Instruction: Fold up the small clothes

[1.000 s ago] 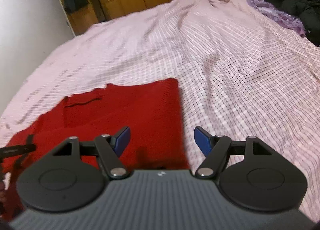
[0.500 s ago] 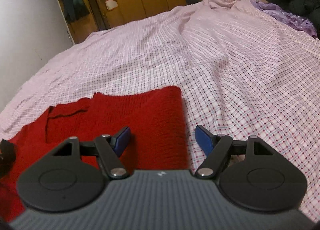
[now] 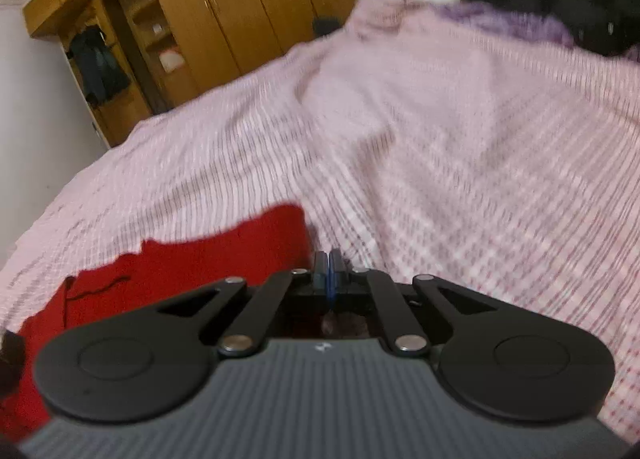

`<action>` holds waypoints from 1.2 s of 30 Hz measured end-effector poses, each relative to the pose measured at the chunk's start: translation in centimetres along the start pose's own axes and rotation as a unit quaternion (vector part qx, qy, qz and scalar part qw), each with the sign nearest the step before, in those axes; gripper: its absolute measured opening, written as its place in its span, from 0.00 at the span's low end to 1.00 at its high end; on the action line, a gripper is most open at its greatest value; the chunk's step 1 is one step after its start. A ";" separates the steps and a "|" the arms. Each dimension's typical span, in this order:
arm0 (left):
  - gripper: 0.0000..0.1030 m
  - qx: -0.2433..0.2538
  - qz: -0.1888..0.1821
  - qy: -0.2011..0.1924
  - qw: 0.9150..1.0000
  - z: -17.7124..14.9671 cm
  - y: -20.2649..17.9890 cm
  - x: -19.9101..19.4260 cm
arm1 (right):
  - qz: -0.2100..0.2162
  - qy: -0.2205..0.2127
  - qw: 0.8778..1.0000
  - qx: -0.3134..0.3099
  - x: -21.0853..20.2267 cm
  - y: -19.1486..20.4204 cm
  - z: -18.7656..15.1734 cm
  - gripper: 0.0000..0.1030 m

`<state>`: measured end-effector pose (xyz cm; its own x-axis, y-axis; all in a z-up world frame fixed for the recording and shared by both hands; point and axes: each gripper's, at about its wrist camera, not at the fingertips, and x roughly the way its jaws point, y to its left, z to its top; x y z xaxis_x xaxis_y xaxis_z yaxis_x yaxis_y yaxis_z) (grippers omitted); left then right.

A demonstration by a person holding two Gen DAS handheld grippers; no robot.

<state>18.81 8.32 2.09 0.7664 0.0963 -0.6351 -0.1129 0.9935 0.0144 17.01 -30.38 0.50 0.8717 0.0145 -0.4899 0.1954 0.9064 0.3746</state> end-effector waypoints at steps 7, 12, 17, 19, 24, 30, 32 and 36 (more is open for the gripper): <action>0.24 0.040 0.024 -0.002 0.999 -0.2 -1.1 0.2 | -0.012 0.008 1.000 -0.015 0.2 0.6 -0.3 0.05; 0.55 0.036 0.032 0.001 0.999 0.0 -0.5 -1.4 | -0.004 0.020 1.000 -0.009 -0.8 0.6 0.3 0.07; 0.62 0.018 0.021 0.004 1.000 -0.5 0.9 -4.2 | 0.005 0.022 1.000 -0.018 -3.3 1.0 0.4 0.07; 0.64 0.010 0.021 0.002 1.000 -0.8 1.6 -5.4 | 0.011 0.020 1.000 -0.022 -4.5 1.0 0.4 0.08; 0.66 -0.008 0.023 -0.003 1.000 -1.4 3.1 -8.3 | 0.022 0.002 0.999 -0.030 -7.6 1.2 0.0 0.68; 0.69 -0.028 0.029 -0.006 0.999 -2.3 4.8 -11.6 | 0.045 -0.007 0.998 -0.051 -11.3 2.5 -0.7 0.69; 0.71 -0.032 0.032 -0.006 0.999 -2.7 5.4 -12.5 | 0.054 -0.005 0.997 -0.057 -12.4 3.0 -1.1 0.69; 0.75 -0.038 0.048 -0.001 0.998 -3.8 6.8 -13.9 | 0.071 0.002 0.995 -0.071 -14.3 4.2 -2.2 0.69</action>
<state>4.99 13.47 8.03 0.7513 0.1908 -0.6318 -0.2333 0.9723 0.0162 4.42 -25.84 7.35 0.8838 0.1485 -0.4437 0.0043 0.9457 0.3250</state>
